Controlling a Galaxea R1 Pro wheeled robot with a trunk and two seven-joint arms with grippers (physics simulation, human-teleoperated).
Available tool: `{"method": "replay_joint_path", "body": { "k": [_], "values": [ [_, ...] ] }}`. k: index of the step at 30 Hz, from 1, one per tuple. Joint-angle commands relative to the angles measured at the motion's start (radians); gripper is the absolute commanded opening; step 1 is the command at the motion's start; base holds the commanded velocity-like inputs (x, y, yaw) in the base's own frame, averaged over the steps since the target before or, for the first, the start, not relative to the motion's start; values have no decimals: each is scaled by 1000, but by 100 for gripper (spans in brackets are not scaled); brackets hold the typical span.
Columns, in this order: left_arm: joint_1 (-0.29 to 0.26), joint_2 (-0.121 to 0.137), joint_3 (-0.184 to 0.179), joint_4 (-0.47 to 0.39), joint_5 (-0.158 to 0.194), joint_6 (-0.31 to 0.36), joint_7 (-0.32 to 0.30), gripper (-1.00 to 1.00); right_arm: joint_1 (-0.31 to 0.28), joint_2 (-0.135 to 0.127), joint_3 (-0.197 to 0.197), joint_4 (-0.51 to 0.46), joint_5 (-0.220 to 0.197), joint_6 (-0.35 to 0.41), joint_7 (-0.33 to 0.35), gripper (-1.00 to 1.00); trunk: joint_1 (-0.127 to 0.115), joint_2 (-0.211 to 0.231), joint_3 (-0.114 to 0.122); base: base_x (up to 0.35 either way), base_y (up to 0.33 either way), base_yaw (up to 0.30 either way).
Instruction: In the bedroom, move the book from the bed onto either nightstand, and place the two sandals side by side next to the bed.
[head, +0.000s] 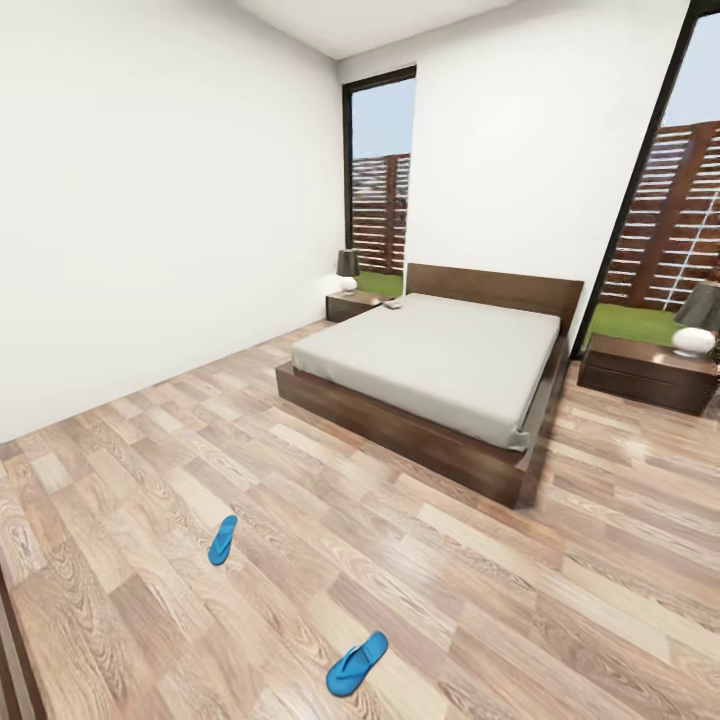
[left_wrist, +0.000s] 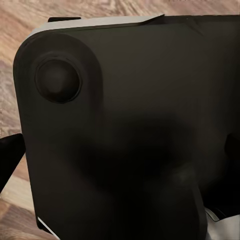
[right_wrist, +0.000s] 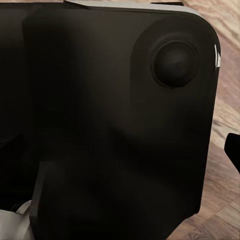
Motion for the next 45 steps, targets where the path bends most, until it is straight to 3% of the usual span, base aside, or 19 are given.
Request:
{"method": "replay_joint_path", "body": {
  "k": [1,13,33,45],
  "values": [
    [0,0,-1,1,-1,-3,-2,100,0,0,-1,0,0,-3,1,100,0,0,-1,70,28,-131],
    [0,0,-2,1,-3,-2,0,100,0,1,1,0,0,-2,1,100,0,0,-1,197,121,-152],
    [0,0,-4,1,-4,-2,-2,100,0,1,1,0,3,-2,1,100,0,0,-1,149,87,-29],
    [0,0,-6,1,-4,-2,-1,100,0,1,2,1,3,-2,1,100,0,0,-1,190,121,-212]
  ]
}}
